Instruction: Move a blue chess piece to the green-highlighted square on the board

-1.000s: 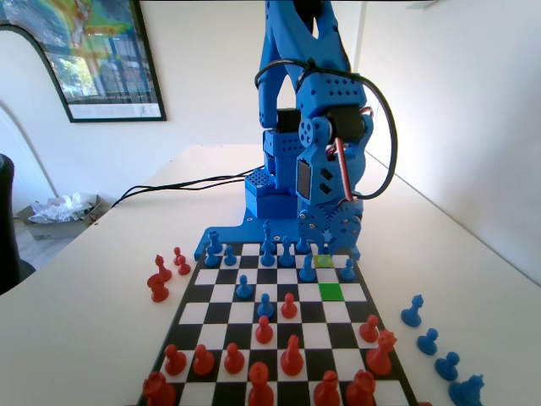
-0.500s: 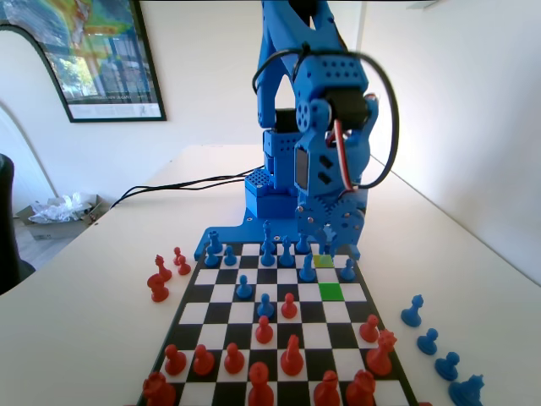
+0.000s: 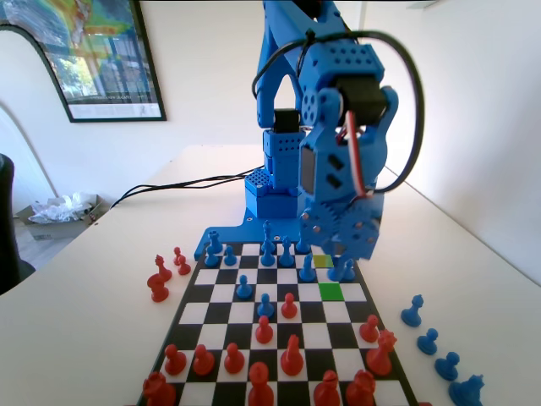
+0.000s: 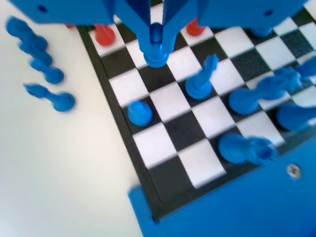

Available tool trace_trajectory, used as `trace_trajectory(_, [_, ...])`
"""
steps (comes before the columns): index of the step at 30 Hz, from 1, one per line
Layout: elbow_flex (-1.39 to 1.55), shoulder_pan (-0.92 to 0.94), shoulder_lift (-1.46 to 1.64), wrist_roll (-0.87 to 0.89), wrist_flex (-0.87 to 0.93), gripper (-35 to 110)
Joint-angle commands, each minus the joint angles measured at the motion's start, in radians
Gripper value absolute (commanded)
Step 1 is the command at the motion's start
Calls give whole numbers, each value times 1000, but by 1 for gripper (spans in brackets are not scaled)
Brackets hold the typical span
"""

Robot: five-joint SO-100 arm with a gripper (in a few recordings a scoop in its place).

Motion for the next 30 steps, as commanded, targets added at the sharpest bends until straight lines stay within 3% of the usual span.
trace_trajectory(1, [-15,-17,11,-18,-38,1])
trace_trajectory(30, [84,-20,-18,-35,-150,3])
